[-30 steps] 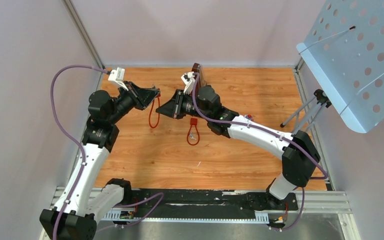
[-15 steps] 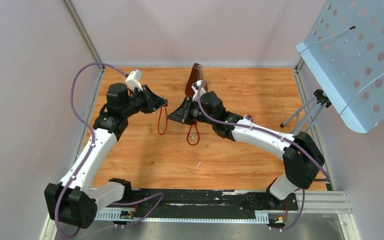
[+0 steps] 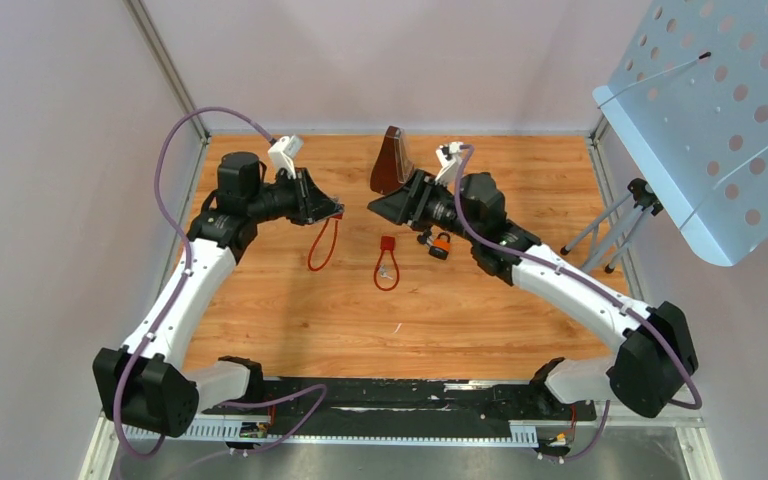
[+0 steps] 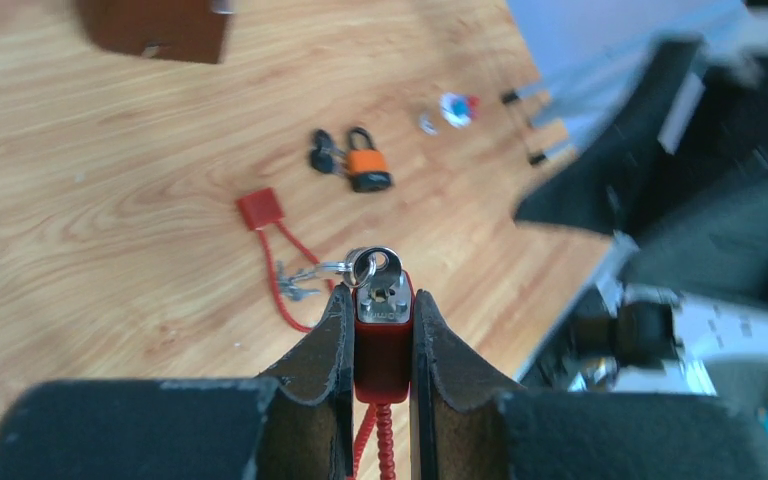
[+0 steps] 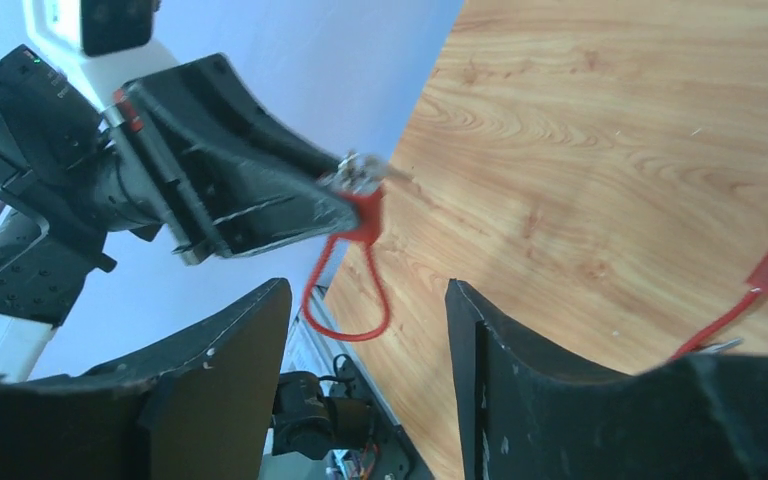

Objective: Lock with the key
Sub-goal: Lock the lock.

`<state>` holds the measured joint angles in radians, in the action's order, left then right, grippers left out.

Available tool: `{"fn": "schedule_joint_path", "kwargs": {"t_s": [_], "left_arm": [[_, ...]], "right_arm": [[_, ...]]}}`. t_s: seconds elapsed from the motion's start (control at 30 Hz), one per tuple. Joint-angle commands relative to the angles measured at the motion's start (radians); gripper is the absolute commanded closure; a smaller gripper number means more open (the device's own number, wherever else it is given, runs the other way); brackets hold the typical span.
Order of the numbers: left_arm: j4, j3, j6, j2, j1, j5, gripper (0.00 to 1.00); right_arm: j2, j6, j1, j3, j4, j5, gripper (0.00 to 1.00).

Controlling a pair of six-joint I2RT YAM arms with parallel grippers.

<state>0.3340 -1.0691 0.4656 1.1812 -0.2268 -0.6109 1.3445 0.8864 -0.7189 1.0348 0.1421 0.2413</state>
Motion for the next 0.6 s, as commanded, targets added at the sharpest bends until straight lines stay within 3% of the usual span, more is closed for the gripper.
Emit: {"fn": "schedule_joint_path", "kwargs": {"t_s": [0.0, 0.1, 0.27, 0.57], "left_arm": [[0.025, -0.094, -0.203, -0.031, -0.001, -0.394, 1.0], [0.009, -0.129, -0.199, -0.04, -0.005, -0.526, 1.0], [0.073, -0.16, -0.261, -0.047, -0.005, -0.662, 1.0], [0.101, -0.155, -0.295, -0.066, -0.009, -0.787, 1.0]], "right_arm": [[-0.064, -0.224, 0.067, -0.008, 0.013, 0.203, 0.44], [-0.085, -0.386, 0.081, 0.004, 0.015, 0.334, 0.49], [-0.058, -0.513, 0.087, 0.089, 0.017, 0.51, 0.51], [-0.012, -0.486, 0.088, 0.16, 0.1, 0.623, 0.44]]}}
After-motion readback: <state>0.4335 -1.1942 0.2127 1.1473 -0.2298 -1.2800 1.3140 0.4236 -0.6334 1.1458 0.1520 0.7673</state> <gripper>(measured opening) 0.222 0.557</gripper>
